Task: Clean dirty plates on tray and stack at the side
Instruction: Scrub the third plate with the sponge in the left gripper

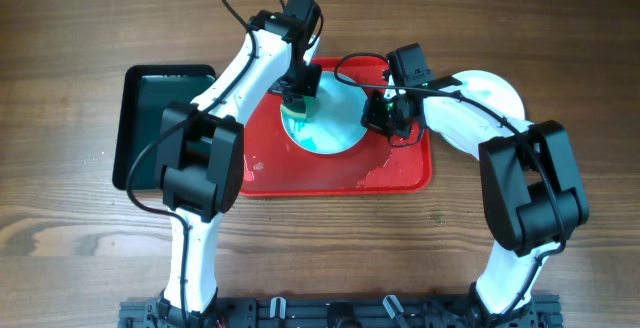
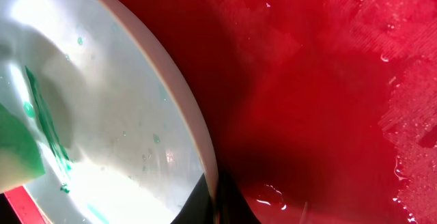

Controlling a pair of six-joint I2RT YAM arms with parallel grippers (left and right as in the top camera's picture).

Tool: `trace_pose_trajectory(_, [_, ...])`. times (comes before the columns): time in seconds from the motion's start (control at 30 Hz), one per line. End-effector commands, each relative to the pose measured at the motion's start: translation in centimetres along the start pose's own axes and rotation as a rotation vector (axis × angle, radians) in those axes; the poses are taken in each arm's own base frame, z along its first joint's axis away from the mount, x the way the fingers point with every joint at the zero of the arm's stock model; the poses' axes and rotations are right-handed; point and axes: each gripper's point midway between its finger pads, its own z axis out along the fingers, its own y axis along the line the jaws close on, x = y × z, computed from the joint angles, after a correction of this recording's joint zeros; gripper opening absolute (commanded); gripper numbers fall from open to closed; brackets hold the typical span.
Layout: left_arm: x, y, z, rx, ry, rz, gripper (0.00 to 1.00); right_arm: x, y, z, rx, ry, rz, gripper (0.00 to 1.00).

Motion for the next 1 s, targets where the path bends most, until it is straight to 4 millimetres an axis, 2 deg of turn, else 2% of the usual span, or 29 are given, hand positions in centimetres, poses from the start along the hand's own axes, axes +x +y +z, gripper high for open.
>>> trace_pose_trajectory(0.0, [0.6, -1.0, 0.7, 0.037, -0.008, -0.038, 0.04, 0.9, -1.2, 1.2, 0.038, 0.025, 0.01, 0.04])
trace_pose_trajectory(0.17, [2.7, -1.0, 4.4, 0.046, 0.017, -0.078, 0.04, 1.0, -0.9, 1.3, 0.024, 0.032, -0.008, 0.04])
trace_pose_trajectory(0.23, [3.5, -1.5, 4.7, 0.079, 0.048, -0.112, 0.04, 1.0, -0.9, 1.2, 0.021, 0.034, -0.009, 0.04])
trace_pose_trajectory(0.27, [3.9, -2.4, 4.5, 0.132, 0.069, -0.112, 0.04, 1.0, -0.8, 1.3, 0.02, 0.034, -0.01, 0.04])
trace_pose_trajectory(0.33, [5.4, -7.8, 2.7, 0.472, 0.137, 0.006, 0.04, 1.1, -0.7, 1.3, 0.018, 0.034, -0.015, 0.04])
trace_pose_trajectory(0.4, [6.6, -10.8, 0.5, 0.692, 0.158, 0.115, 0.04, 1.2, -0.6, 1.3, 0.018, 0.035, -0.017, 0.04])
trace_pose_trajectory(0.43, [7.0, -11.0, 0.2, 0.717, 0.17, 0.128, 0.04, 1.2, -0.6, 1.3, 0.018, 0.035, -0.018, 0.04])
trace_pose_trajectory(0.5, [7.0, -10.3, 0.8, 0.665, 0.17, 0.13, 0.04, 1.2, -0.6, 1.3, 0.018, 0.035, -0.018, 0.04])
trace_pose_trajectory(0.57, [6.2, -8.3, 2.2, 0.524, 0.149, 0.092, 0.04, 1.2, -0.6, 1.3, 0.018, 0.035, -0.019, 0.04])
trace_pose_trajectory(0.67, [4.1, -2.8, 4.4, 0.177, 0.08, -0.083, 0.04, 1.2, -0.6, 1.3, 0.018, 0.035, -0.018, 0.05])
trace_pose_trajectory(0.73, [2.1, 1.8, 4.6, -0.094, -0.031, -0.223, 0.04, 1.2, -0.6, 1.3, 0.018, 0.035, -0.017, 0.04])
trace_pose_trajectory(0.77, [1.3, 3.1, 4.4, -0.167, -0.082, -0.257, 0.04, 1.2, -0.6, 1.3, 0.018, 0.035, -0.018, 0.04])
trace_pose_trajectory(0.83, [-0.1, 4.0, 4.1, -0.21, -0.149, -0.288, 0.04, 1.2, -0.6, 1.3, 0.017, 0.034, -0.018, 0.04])
trace_pose_trajectory(0.97, [0.0, 4.3, 4.0, -0.229, -0.159, -0.355, 0.04, 1.2, -0.6, 1.3, 0.017, 0.034, -0.018, 0.04])
